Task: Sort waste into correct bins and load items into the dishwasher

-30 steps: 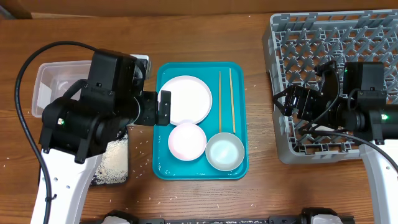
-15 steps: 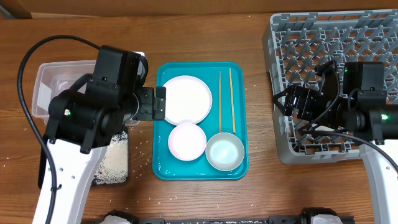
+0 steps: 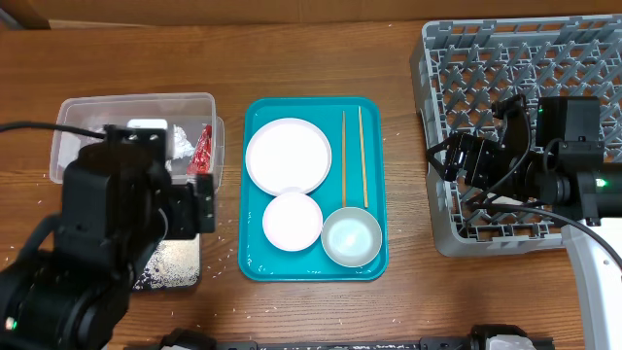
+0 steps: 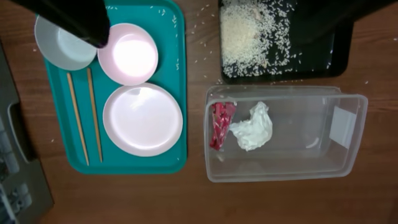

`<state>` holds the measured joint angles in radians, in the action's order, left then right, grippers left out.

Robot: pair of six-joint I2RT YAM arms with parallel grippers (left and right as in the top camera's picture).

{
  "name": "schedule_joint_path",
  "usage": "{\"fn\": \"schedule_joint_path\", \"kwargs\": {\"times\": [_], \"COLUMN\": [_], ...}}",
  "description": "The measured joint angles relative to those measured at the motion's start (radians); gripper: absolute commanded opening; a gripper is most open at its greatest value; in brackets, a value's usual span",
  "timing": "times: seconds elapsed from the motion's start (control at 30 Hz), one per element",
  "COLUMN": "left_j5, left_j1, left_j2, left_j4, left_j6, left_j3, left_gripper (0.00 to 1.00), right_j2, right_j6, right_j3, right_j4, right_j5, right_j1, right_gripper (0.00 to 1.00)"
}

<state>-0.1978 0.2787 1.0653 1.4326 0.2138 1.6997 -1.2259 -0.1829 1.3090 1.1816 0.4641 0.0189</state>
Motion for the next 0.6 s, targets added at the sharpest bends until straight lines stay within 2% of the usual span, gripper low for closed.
{"fn": "schedule_joint_path", "kwargs": {"times": [0.03, 0.07, 0.1, 0.13, 0.23, 0.3, 0.5, 0.6], "left_j5": [0.002, 0.011, 0.031, 0.074, 0.159, 0.222, 0.285, 0.300], "left_j1": [-0.012, -0.022, -0.037, -0.066, -0.134, -0.182, -0.194, -0.194], "left_j2": [-0.014, -0.024, -0.045, -0.076, -0.145, -0.232, -0.465, -0.619], "left_j4": [-0.042, -0.075, -0.165, -0.288, -0.440, -0.596, -0.963, -1.090], "left_j6": [-0.011, -0.021, -0.050, -0.098, -0.162, -0.192, -0.220, -0.224], "left_j3": [-0.011, -0.020, -0.055, -0.114, -0.256, -0.445, -0.894, -1.097], "left_gripper": [0.69, 0.78, 0.93, 1.00, 1.00, 1.00, 1.00, 1.00], "right_j2": [0.000, 0.000, 0.000, 0.000, 0.000, 0.000, 0.000, 0.000], "right_j6": [0.000, 0.000, 0.000, 0.000, 0.000, 0.000, -0.001, 0.000], "right_j3": [0.000, 0.000, 0.000, 0.000, 0.000, 0.000, 0.000, 0.000], "right_j4": [0.001, 0.001, 0.001, 0.000, 0.002, 0.000, 0.000, 0.000], "right_j5": [0.000, 0.000, 0.000, 0.000, 0.000, 0.000, 0.000, 0.000], "right_j1": [0.000, 0.000, 0.000, 0.000, 0.000, 0.000, 0.000, 0.000], "right_gripper": [1.00, 1.00, 1.00, 1.00, 1.00, 1.00, 1.00, 1.00]}}
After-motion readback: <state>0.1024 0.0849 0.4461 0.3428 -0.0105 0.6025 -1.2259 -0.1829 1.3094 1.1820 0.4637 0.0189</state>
